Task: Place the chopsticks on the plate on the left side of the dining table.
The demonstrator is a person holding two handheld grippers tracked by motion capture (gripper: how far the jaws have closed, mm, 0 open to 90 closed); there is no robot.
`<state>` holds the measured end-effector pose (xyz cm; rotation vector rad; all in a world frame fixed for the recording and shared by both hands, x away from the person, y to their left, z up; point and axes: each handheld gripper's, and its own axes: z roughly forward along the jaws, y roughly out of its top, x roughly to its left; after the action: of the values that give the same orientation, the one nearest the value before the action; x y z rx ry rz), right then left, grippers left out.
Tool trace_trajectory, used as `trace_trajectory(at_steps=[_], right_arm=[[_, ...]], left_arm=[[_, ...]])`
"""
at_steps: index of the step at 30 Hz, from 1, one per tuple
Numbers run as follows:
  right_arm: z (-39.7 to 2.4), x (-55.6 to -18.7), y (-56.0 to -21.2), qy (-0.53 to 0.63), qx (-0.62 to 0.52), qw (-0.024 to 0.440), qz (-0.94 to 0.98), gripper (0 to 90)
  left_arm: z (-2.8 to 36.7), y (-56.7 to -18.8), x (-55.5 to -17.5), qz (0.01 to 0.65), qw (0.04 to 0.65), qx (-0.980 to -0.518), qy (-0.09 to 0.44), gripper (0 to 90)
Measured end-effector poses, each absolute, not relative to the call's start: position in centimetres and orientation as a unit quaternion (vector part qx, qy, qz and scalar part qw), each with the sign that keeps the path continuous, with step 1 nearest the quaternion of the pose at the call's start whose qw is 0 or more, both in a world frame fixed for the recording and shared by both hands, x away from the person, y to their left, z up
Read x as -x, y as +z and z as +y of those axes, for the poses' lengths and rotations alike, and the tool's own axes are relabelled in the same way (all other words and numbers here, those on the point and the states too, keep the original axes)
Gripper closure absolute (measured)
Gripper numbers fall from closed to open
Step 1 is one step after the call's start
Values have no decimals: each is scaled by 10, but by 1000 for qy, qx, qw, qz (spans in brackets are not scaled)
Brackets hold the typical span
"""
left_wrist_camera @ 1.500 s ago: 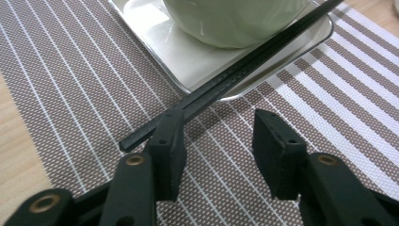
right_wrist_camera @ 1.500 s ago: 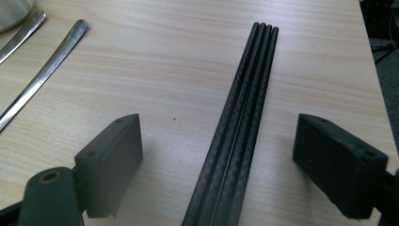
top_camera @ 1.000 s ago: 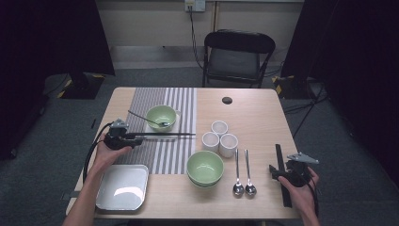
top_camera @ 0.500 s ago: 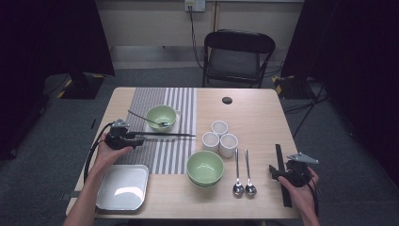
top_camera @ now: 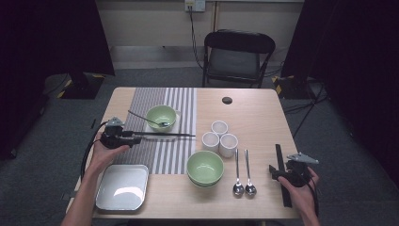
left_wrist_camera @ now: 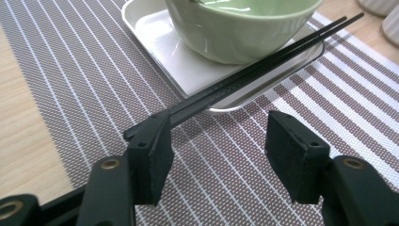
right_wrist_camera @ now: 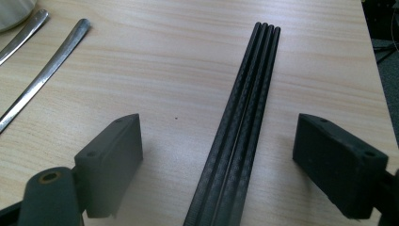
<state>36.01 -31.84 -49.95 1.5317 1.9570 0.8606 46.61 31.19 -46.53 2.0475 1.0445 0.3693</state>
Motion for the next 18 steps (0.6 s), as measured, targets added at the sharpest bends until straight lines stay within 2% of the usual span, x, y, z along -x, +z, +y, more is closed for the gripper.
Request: trace_trajectory(at_steps=[2, 7, 10, 18], right_arm=[[-318, -360, -500, 317, -563, 253, 720, 155], [-318, -360, -500, 317, -563, 253, 720, 155], [-318, -360, -500, 317, -563, 253, 720, 155], [-319, -360, -499, 317, -562, 252, 721, 154]], left_arm=[[314, -462, -465, 403, 394, -813, 145, 424], [320, -456, -464, 409, 396, -808, 155, 327], [325, -460, -466, 430, 391, -800, 149, 254], [329, -476, -472, 447, 376, -800, 137, 170]])
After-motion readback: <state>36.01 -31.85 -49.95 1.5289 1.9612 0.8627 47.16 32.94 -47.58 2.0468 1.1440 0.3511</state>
